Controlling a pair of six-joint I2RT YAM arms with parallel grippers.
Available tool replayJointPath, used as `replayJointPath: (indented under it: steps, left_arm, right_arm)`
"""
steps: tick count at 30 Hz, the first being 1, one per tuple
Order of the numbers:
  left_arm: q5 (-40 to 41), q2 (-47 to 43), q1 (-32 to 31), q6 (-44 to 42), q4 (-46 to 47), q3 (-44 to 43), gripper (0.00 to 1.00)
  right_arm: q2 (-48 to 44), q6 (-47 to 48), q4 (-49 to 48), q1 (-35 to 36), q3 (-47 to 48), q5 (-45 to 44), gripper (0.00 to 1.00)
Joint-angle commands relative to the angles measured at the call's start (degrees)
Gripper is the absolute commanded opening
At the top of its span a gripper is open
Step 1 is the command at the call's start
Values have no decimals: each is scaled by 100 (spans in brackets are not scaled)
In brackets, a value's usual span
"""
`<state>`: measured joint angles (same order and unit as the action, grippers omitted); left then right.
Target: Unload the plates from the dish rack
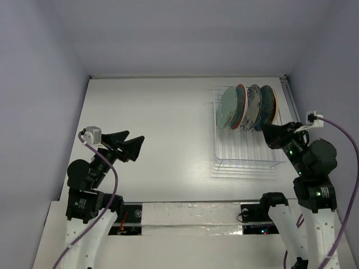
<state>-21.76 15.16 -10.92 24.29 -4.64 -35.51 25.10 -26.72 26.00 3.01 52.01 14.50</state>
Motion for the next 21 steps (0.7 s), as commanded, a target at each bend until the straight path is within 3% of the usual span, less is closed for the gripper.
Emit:
replayJointPath:
  steps: [1,2,7,9,11,12,14,15,18,19,21]
  left_arm:
    - [-30,-65,-42,-48,166,35,74]
    - [-4,-83,-42,-39,157,35,75]
    - [-213,-189,-95,84,350,149,78]
    - [-232,-189,-95,128,394,202,78]
    - [-66,-145,-95,137,307,167,72]
    - [-31,-127,-95,120,263,158,69]
    - [92,-5,-95,146,201,149,50]
    - [171,100,-95,128,105,123,36]
    - [338,233,-95,137,-44,79,15]
    - [513,303,-95,137,-98,53,4]
    - [637,391,-95,146,-212,9,0]
  right_arm:
    - [345,-193,-727,-37,-86,579,9]
    - [538,-211,-789,-37,-94,624,0]
    - [1268,-158,-869,515,107,-95,0]
    - [1549,-88,-860,1165,239,-569,0]
    - [2076,52,-641,1622,590,-1596,0]
    - [2243,131,-536,1955,713,-2217,0]
    - [2770,341,-377,2029,1108,-2679,0]
    - [2929,430,-254,2029,1240,-3029,0]
    - [3526,571,-17,2029,1627,-3776,0]
    - [3676,598,-16,2029,1715,-3849,0]
    - [4054,624,-51,2029,1847,-4077,5]
